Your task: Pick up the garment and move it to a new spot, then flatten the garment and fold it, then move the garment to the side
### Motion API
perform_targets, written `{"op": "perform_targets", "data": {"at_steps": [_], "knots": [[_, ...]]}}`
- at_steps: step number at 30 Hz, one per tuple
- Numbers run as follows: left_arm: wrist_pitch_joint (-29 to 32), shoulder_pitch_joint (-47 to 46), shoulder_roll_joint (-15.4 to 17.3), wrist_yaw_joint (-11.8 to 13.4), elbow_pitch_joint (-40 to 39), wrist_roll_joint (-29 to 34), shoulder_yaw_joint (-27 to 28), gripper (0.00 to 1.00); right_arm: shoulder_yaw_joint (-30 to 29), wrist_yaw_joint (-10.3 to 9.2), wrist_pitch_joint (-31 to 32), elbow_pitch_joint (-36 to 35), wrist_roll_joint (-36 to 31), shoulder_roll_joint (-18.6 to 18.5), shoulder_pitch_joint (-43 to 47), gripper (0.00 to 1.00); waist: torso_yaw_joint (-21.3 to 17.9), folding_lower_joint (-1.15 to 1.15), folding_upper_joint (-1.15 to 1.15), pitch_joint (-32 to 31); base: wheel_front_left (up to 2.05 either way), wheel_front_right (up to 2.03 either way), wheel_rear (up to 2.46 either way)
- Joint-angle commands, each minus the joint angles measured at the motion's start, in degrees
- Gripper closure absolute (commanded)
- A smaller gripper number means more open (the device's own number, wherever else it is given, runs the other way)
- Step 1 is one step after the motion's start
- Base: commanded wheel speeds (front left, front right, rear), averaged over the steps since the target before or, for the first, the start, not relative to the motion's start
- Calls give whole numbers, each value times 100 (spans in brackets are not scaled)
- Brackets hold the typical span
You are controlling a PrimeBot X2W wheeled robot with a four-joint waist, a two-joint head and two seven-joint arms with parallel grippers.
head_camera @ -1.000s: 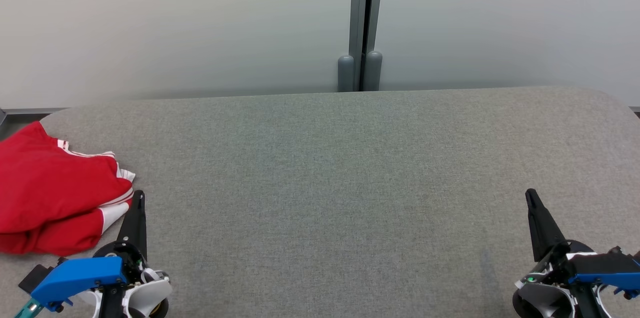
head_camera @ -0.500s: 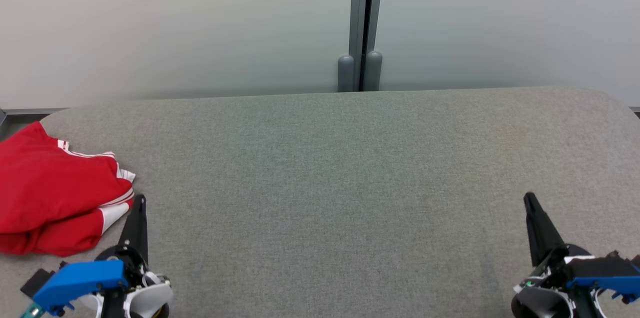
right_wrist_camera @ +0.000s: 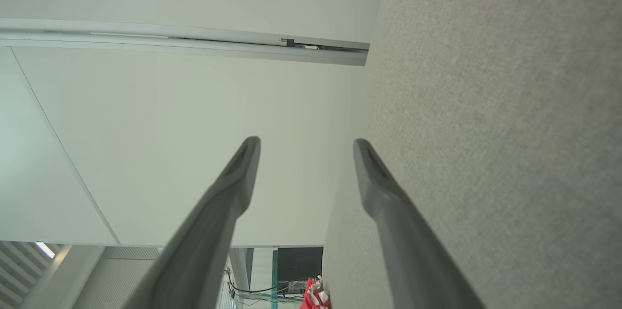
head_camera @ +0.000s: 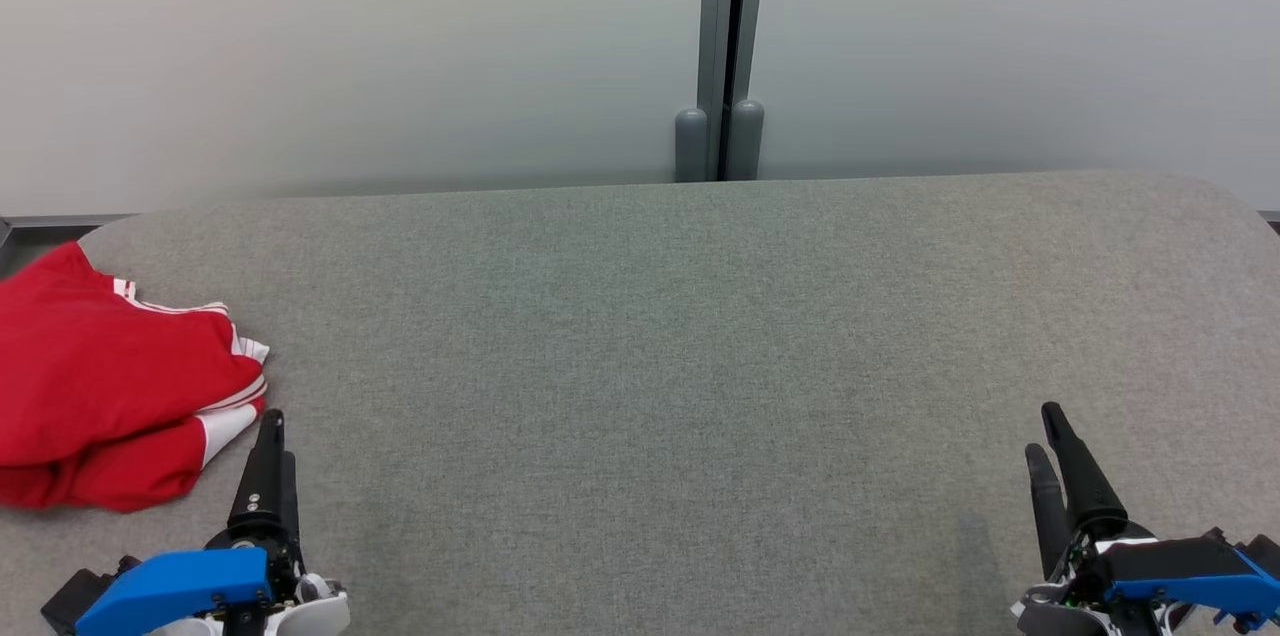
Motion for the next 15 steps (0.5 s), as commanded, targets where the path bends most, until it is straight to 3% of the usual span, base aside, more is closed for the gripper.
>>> {"op": "perform_targets", "data": {"at_steps": [1,8,15], "knots": [[-84,-201,34,-4,-78,269,-8,0,41,8,-81,-86,-234,-25,-140,0,0,0,0,2,0,0,0],[-238,-245,36,-5,-64,910,12,0,132,8,-234,-84,-791,-31,-145,0,1,0,0,4,0,0,0],[-430,-265,38,32,-25,1980,-99,0,219,9,-426,68,-1619,-38,-162,0,4,0,0,-4,0,0,0]]}}
